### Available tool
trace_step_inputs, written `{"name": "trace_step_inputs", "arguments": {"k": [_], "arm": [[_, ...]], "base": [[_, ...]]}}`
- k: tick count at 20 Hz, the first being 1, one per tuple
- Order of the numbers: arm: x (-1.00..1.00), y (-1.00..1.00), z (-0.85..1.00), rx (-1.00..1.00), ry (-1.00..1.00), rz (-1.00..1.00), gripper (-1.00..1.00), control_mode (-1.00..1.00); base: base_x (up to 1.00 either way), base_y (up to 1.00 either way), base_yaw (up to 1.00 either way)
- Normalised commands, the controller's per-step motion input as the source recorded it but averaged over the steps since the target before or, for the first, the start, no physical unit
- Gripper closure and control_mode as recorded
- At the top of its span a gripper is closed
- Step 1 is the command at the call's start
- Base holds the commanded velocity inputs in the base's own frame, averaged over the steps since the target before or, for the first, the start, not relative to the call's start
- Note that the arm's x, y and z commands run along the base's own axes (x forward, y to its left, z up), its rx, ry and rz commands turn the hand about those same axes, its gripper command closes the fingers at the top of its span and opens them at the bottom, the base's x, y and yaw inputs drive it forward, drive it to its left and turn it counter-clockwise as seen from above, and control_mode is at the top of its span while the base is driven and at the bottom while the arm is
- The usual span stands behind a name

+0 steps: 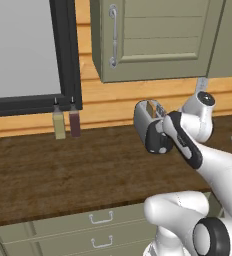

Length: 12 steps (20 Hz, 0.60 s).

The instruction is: Start the toaster. Once the lever pops up, take the bread to the plate on the dining counter.

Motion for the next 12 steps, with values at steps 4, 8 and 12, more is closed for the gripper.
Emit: {"name": "trace_step_inputs", "arguments": {"k": [4, 8, 12], "arm": [[0.12, -0.19, 0.0, 0.0, 0.0, 0.0, 1.0, -1.0], [0.1, -0.12, -0.08, 0.0, 0.0, 0.0, 1.0, -1.0], [0.27, 0.0, -0.12, 0.0, 0.0, 0.0, 1.0, -1.0]], "base": [[0.0, 0.0, 0.0], [0.0, 0.0, 0.0], [0.0, 0.0, 0.0]]}}
